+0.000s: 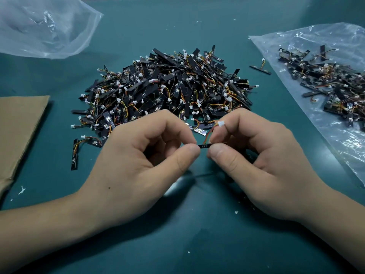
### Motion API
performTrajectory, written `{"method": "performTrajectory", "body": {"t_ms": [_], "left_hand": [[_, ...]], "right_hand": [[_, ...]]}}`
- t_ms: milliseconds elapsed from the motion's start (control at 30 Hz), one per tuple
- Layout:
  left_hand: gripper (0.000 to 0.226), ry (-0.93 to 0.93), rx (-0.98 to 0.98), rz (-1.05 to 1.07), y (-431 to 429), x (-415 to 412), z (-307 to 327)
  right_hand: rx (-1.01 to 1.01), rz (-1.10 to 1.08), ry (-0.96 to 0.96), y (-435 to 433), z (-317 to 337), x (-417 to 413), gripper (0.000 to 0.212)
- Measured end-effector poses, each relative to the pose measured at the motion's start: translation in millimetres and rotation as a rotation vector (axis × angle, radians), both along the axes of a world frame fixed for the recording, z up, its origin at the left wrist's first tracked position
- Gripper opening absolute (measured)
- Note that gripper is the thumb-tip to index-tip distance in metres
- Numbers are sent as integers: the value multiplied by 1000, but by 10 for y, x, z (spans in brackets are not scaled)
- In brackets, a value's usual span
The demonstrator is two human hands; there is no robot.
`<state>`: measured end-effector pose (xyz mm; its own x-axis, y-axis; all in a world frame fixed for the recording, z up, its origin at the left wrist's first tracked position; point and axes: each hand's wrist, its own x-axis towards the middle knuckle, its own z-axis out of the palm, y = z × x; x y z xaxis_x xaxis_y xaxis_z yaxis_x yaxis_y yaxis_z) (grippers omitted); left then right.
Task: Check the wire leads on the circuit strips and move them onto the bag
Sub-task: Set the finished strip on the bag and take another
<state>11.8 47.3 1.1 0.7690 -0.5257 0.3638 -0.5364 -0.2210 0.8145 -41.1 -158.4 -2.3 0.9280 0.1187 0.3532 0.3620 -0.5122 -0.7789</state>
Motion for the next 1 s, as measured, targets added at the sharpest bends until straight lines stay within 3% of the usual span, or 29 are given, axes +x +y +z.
{"method": "performTrajectory", "body": {"t_ms": [300,600,1000], "left_hand": [[12,119,7,-65,-17,7,-16],[9,127,37,-80,-4,10,-33],[16,70,105,-129,7,11,4]], "right_hand": [[165,37,-7,-6,-3,-6,32],[212,48,-2,-23,2,-10,20],[165,78,42,-18,8,-3,27]]}}
